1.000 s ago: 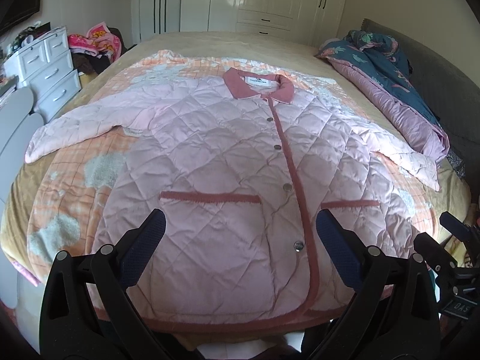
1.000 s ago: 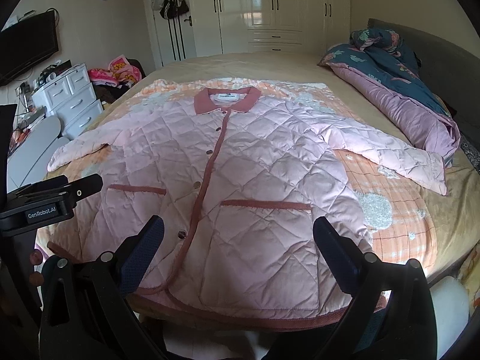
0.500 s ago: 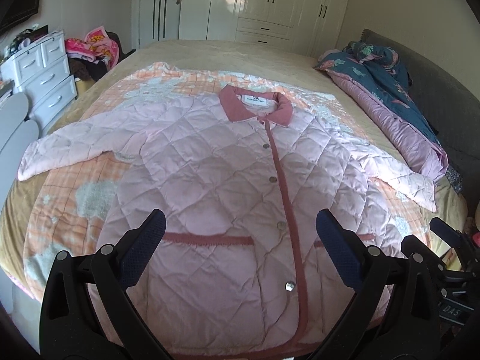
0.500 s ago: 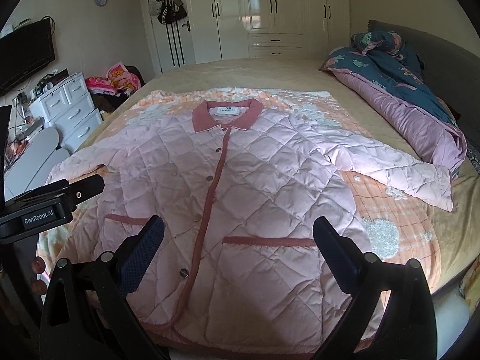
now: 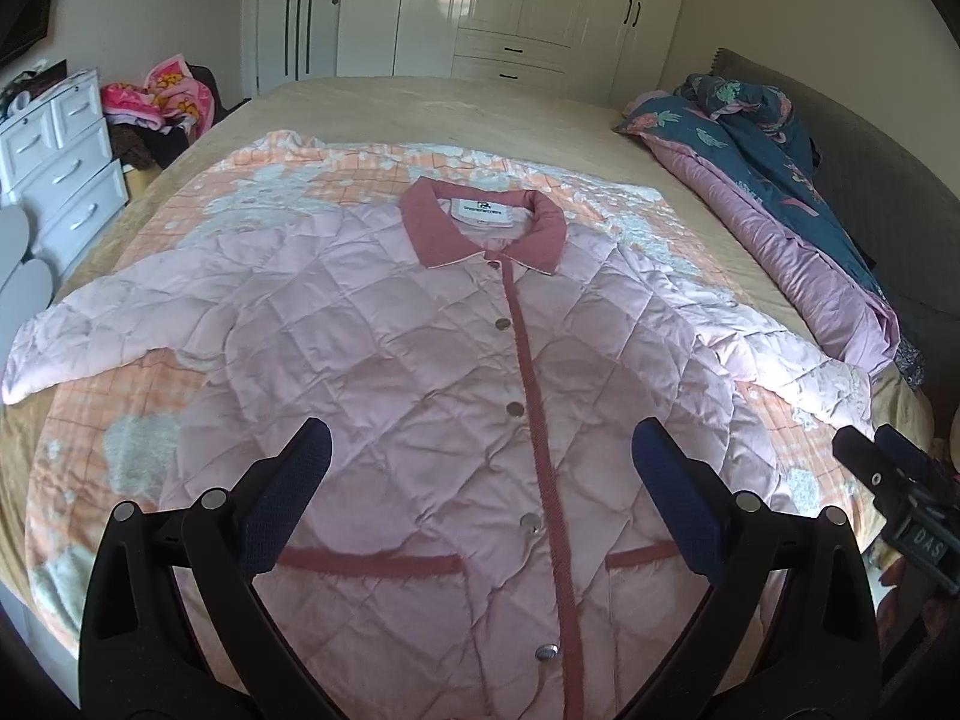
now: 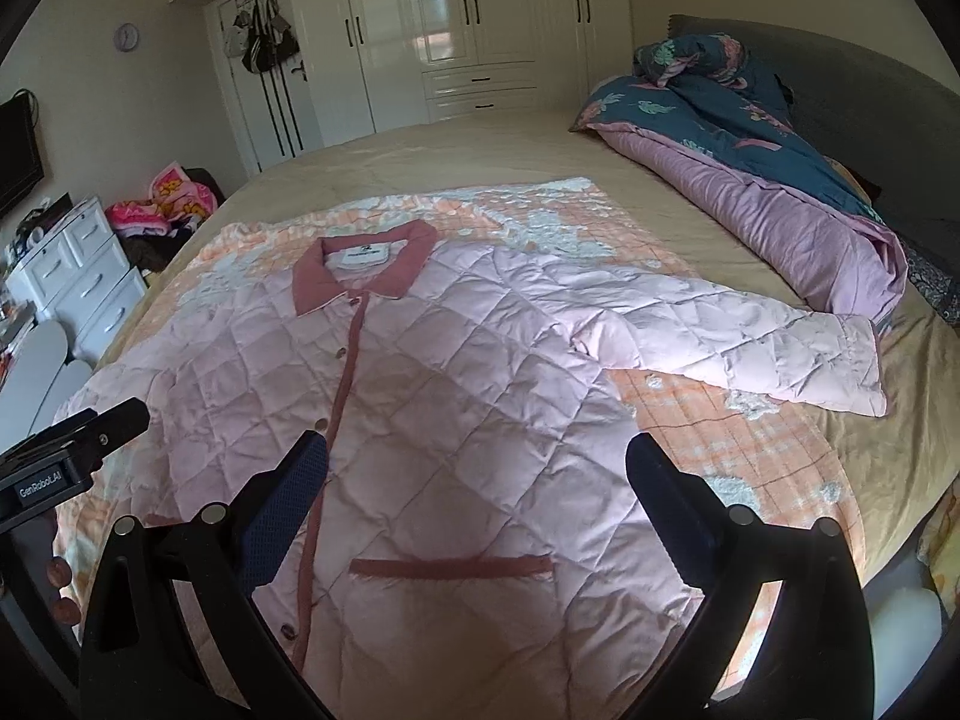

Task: Fold large clothes
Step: 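Move the right tool to the jacket sleeve cuff and grasp it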

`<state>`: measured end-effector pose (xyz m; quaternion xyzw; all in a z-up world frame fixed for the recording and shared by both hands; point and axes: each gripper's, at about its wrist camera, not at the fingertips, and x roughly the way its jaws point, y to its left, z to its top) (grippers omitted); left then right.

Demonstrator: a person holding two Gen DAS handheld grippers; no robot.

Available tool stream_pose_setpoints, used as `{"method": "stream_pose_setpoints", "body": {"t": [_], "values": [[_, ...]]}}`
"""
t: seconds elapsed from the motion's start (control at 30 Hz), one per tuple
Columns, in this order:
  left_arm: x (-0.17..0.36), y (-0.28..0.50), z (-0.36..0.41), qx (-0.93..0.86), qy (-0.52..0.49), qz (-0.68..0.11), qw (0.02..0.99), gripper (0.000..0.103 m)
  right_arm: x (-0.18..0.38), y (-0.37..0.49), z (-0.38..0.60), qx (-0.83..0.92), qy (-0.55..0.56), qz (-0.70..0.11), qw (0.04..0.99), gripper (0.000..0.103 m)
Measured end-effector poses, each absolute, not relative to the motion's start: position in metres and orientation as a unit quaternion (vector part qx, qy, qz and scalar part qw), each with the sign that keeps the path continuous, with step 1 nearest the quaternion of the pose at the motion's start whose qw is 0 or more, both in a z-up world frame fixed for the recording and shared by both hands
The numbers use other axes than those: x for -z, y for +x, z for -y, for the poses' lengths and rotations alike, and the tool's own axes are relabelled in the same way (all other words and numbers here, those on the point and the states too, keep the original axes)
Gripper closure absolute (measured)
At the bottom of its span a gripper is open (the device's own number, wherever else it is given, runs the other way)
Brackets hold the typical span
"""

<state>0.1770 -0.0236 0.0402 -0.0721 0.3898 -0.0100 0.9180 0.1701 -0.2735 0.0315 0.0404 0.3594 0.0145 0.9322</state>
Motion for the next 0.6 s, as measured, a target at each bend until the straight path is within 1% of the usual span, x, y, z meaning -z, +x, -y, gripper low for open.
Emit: {"method": "stream_pose_setpoints", "body": {"t": [0.27,0.6], "values": [[-0.027,0.215,0.036,0.011,-0.07,-0.403,0.913,0.009,-0.02,0.199,0.326,0.034,0.069,-0.359,0.93,0.004],[-0.007,0.26,0.062,0.026,-0.067,-0.42,0.905,0.009,0.009,0.229,0.403,0.094,0.132,-0.372,0.914,0.004]]}}
